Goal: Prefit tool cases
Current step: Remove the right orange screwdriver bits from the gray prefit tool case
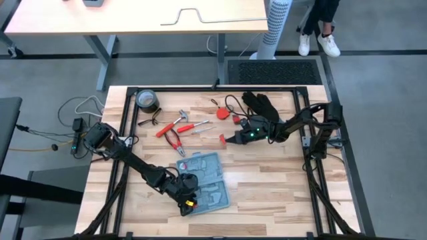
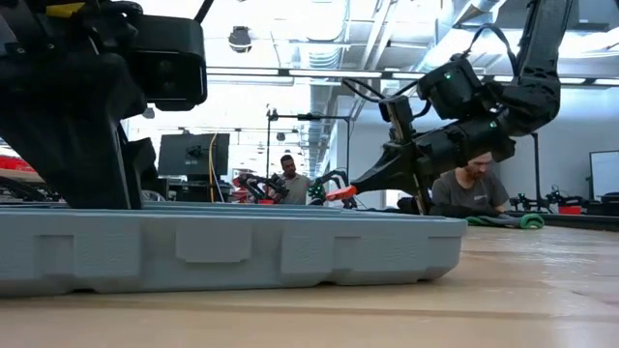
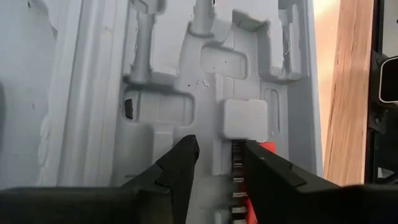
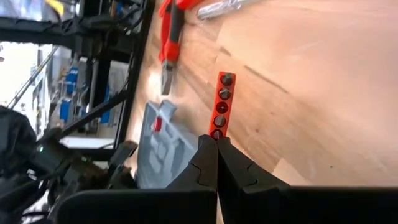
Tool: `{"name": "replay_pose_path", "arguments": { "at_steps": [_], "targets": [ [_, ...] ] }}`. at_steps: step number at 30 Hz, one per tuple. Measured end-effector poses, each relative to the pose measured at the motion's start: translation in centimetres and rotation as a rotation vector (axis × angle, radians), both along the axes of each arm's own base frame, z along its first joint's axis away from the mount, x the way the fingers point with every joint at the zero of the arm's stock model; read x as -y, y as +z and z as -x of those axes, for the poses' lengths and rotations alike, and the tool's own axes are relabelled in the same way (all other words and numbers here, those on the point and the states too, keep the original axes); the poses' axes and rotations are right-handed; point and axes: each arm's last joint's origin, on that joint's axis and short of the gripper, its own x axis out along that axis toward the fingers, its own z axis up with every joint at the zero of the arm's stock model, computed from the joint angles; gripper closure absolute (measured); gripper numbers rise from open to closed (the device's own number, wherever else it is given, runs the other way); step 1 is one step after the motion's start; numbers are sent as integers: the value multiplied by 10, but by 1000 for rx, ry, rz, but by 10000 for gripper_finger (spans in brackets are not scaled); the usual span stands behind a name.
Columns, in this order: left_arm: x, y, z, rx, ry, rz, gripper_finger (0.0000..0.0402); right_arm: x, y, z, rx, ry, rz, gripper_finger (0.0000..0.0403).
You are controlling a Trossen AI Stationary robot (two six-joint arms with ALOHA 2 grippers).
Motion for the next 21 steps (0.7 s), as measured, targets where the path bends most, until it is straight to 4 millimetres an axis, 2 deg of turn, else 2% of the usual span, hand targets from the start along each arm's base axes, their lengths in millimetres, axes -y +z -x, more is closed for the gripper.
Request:
{"name": "replay_pose_path", "arguments": {
  "at_steps": [6,13,21],
  "targets": [
    [0,0,0,2,0,-2,272,1,-2,0,-32,-50,-4,403],
    [0,0,0,5,-15,-11,272,-14,-2,-7,-86,-41,61,403],
    [0,0,0,8,-27,-18,272,-17,-1,-10,-101,-135,40,403]
  ]
}}
